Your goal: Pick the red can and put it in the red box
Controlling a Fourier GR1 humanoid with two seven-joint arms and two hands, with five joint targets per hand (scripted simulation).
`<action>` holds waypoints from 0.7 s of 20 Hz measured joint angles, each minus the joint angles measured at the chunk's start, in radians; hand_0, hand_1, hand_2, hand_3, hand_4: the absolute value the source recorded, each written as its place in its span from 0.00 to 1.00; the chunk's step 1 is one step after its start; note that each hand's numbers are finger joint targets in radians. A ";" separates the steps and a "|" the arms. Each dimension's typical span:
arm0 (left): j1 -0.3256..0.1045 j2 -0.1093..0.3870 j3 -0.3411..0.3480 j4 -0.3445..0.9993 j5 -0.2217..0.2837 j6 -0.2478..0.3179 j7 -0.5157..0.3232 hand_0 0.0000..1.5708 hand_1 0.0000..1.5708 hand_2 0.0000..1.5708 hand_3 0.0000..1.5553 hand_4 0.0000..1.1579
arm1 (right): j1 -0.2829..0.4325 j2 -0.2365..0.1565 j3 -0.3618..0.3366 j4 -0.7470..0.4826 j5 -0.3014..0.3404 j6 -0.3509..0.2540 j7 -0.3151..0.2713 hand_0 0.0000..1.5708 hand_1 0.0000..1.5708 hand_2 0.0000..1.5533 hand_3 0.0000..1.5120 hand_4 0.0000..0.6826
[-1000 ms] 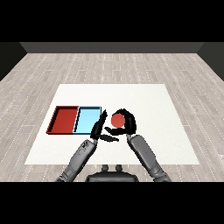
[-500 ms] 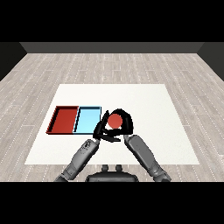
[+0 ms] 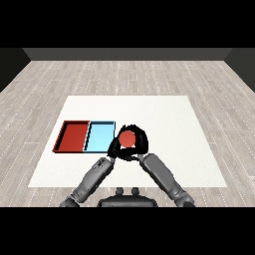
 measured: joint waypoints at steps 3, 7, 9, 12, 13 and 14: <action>0.010 0.002 0.001 -0.016 0.006 0.038 0.003 0.00 0.00 0.00 0.00 0.71 | -0.011 -0.001 0.021 0.005 0.003 -0.023 0.004 0.98 0.98 0.95 0.93 0.95; -0.017 -0.001 -0.001 0.014 0.053 0.144 -0.006 1.00 1.00 1.00 0.96 0.97 | -0.018 0.001 0.044 0.016 -0.006 -0.047 -0.004 0.96 0.96 0.94 0.92 0.95; -0.016 -0.004 -0.014 0.020 0.060 0.180 -0.009 1.00 1.00 0.99 0.95 0.97 | -0.023 0.002 0.025 0.021 0.001 -0.028 0.003 0.95 0.95 0.93 0.92 0.96; -0.038 0.002 -0.035 0.029 0.077 0.238 0.004 1.00 1.00 0.99 0.95 0.97 | -0.015 0.000 0.024 0.016 0.002 -0.020 0.001 0.95 0.95 0.93 0.92 0.95; -0.035 0.003 -0.034 0.032 0.077 0.236 -0.002 1.00 1.00 0.99 0.95 0.97 | -0.004 -0.002 0.031 0.008 0.005 -0.020 -0.002 0.94 0.94 0.93 0.92 0.95; -0.036 0.001 -0.024 0.023 0.066 0.239 0.013 1.00 1.00 0.99 0.95 0.97 | -0.015 0.000 0.022 0.010 0.004 -0.017 0.007 0.94 0.94 0.93 0.92 0.94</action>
